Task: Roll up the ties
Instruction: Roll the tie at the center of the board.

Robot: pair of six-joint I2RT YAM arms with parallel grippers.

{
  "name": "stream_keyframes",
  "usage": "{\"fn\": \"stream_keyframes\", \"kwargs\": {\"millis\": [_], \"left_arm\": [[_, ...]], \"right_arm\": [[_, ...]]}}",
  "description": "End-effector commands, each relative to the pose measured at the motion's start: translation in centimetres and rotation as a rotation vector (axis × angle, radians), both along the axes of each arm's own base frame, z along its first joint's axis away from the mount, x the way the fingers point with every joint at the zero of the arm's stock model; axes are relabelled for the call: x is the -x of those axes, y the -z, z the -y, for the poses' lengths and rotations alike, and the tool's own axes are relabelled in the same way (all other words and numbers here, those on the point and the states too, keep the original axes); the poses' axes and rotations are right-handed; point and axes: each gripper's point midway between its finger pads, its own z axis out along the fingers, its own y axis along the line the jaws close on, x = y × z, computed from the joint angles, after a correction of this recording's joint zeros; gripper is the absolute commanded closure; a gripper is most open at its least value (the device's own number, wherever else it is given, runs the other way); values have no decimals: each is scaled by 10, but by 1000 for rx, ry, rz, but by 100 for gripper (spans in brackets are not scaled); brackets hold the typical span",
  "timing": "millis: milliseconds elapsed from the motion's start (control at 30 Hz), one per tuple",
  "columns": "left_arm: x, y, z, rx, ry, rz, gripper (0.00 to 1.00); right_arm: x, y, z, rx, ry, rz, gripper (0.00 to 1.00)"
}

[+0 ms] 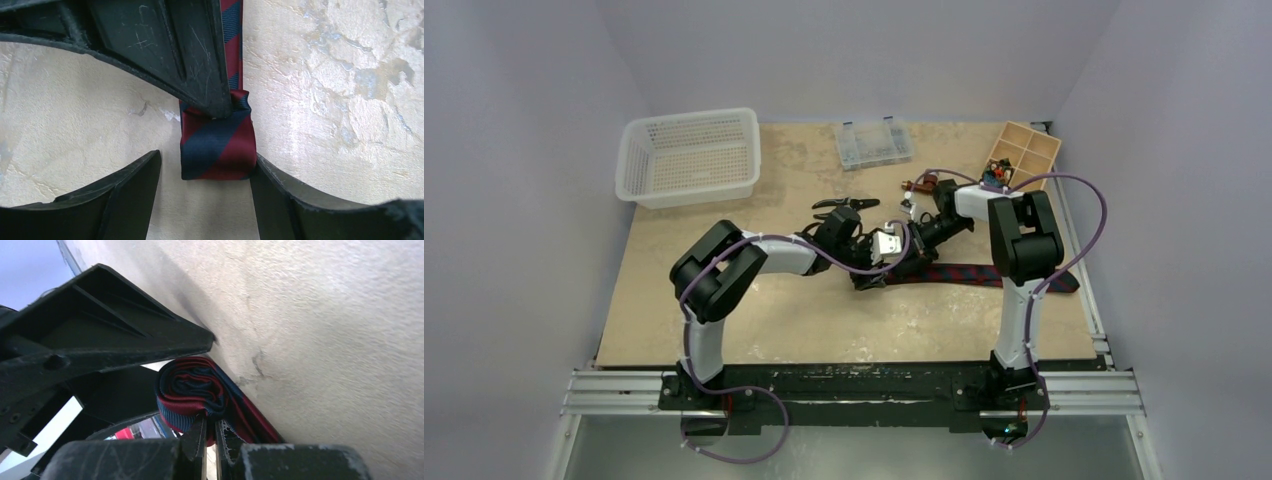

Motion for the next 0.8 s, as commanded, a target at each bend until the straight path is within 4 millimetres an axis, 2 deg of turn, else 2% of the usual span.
{"fn": "stream_keyframes", "kwargs": {"millis": [0, 167, 300, 400, 467, 533, 633, 767], "left_arm": [[19, 17, -6, 17, 6, -82, 35], [16, 16, 5, 95, -7, -81, 35], [10, 11, 21, 181, -22, -105, 35], [9, 14, 29, 199, -24, -113, 40], [10, 19, 32, 193, -26, -118, 47], [10, 26, 30, 170, -39, -113, 59], [11, 34, 19, 89, -69, -102, 76], [18, 42, -5, -30, -87, -89, 80]], "right_arm": [[-6, 43, 28, 205, -41, 94, 100], [-10, 45, 31, 230, -32, 109, 100], [-17, 51, 33, 254, -14, 130, 100], [-20, 54, 34, 263, -8, 139, 100], [-23, 54, 33, 262, -3, 148, 100], [-25, 51, 31, 246, -5, 156, 100], [-20, 35, 23, 178, -21, 138, 100], [-19, -1, 19, 104, -24, 167, 68]]}}
